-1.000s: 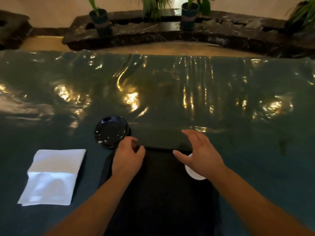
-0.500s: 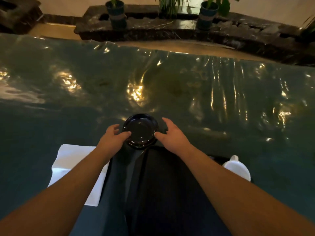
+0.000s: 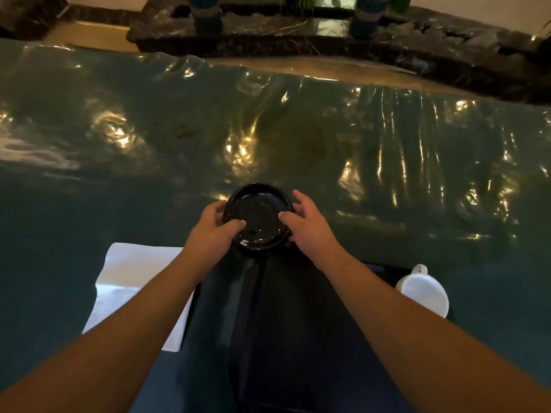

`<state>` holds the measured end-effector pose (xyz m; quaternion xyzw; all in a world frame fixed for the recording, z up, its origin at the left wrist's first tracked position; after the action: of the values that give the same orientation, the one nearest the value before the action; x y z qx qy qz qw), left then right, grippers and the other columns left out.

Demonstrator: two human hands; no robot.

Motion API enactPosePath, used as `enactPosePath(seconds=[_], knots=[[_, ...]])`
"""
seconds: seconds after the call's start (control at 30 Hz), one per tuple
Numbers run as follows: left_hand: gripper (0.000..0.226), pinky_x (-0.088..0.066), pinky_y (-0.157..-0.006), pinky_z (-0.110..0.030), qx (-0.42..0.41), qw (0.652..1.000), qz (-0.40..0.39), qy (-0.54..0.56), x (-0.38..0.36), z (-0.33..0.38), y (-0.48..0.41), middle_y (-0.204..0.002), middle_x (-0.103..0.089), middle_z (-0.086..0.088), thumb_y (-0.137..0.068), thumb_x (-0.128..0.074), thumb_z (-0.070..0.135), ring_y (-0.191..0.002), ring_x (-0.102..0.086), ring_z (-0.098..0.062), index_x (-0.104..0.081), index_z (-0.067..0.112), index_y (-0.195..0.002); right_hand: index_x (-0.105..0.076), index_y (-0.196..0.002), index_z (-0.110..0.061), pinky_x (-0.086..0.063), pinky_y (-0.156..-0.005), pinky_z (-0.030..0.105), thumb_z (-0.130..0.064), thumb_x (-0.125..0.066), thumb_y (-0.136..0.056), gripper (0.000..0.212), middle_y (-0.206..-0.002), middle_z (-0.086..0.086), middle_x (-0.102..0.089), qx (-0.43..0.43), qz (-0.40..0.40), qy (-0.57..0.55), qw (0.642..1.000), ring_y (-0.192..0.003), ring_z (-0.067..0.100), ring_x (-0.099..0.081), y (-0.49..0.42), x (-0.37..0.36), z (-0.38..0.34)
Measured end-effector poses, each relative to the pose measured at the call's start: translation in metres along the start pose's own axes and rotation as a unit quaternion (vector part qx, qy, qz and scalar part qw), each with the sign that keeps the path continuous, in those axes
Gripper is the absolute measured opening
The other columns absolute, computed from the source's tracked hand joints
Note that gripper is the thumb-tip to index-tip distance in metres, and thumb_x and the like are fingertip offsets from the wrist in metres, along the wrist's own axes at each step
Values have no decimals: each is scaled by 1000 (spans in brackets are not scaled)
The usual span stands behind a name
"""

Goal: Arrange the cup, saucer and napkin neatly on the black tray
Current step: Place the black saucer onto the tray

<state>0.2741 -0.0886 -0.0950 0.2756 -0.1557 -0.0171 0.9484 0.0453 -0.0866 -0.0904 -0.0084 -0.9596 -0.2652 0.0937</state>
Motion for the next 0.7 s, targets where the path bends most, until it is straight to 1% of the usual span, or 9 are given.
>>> enactPosePath(seconds=[0.1, 0.17, 0.27, 0.3, 0.37, 0.43, 0.5, 0.6, 0.7], knots=[[73, -52, -88, -36, -34, 998, 4, -57, -16, 3, 34, -119, -67, 23, -62, -71, 60, -96, -67, 2, -46, 53, -131, -37, -155, -42, -49, -108, 52, -56, -67, -71, 90, -143, -8, -58, 9, 25, -15, 1000, -127, 16, -59, 32, 23, 8], [65, -56, -84, -39, -43, 997, -10, -66, -35, -2, 55, -107, -70, 30, -63, -70, 58, -85, -71, 2, -45, 60, -122, -40, -153, -45, -49, -109, 53, -58, -66, -69, 89, -146, -7, -56, 3, 39, -22, 999, -129, 16, -58, 54, 39, 22], [55, -53, -69, -33, -53, 994, -40, -86, -67, -14, 87, -98, -63, 48, -66, -70, 59, -76, -71, 3, -42, 69, -112, -43, -152, -43, -49, -108, 55, -55, -68, -68, 89, -145, -6, -59, -16, 56, -38, 998, -125, 15, -62, 83, 59, 54], [53, -52, -66, -31, -54, 993, -45, -95, -76, -20, 96, -96, -63, 47, -66, -69, 60, -75, -70, 5, -42, 69, -110, -44, -151, -41, -50, -107, 56, -53, -69, -67, 88, -142, -7, -62, -24, 63, -45, 997, -122, 15, -64, 92, 65, 66], [51, -53, -64, -31, -38, 992, -52, -109, -90, -34, 110, -94, -70, 32, -66, -69, 63, -76, -69, 6, -43, 67, -109, -47, -150, -40, -51, -106, 56, -51, -69, -67, 86, -137, -12, -66, -43, 74, -45, 995, -120, 13, -66, 108, 75, 89], [49, -58, -66, -36, -11, 990, -70, -120, -102, -50, 120, -97, -73, 16, -66, -69, 62, -76, -71, -2, -43, 65, -108, -47, -149, -42, -51, -105, 57, -51, -69, -68, 84, -136, -13, -66, -61, 76, -45, 994, -120, 13, -65, 120, 80, 107], [47, -62, -69, -43, 13, 988, -89, -122, -109, -60, 127, -98, -74, 8, -67, -68, 58, -72, -73, -10, -42, 62, -107, -48, -149, -42, -51, -105, 56, -53, -69, -67, 85, -136, -13, -63, -74, 72, -40, 994, -121, 14, -64, 127, 80, 119], [46, -63, -72, -47, 20, 986, -95, -135, -111, -65, 131, -97, -74, 4, -70, -67, 55, -70, -73, -13, -40, 60, -106, -47, -150, -41, -53, -105, 51, -54, -67, -67, 86, -131, -17, -58, -79, 58, -18, 995, -121, 11, -62, 130, 77, 123], [43, -63, -71, -43, 11, 985, -83, -148, -109, -62, 127, -92, -73, 8, -72, -69, 52, -69, -72, -7, -39, 60, -102, -45, -152, -39, -53, -105, 49, -46, -68, -73, 82, -132, -19, -55, -77, 49, -1, 996, -121, 10, -62, 128, 75, 122]])
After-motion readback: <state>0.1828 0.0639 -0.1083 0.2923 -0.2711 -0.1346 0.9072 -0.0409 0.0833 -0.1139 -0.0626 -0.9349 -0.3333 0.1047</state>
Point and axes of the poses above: each hand's wrist, its own y-axis away from the middle knuckle, its own x-axis out of the back of the hand, z = x × y, the point moved 9 cm from there along -y, towards the middle knuckle
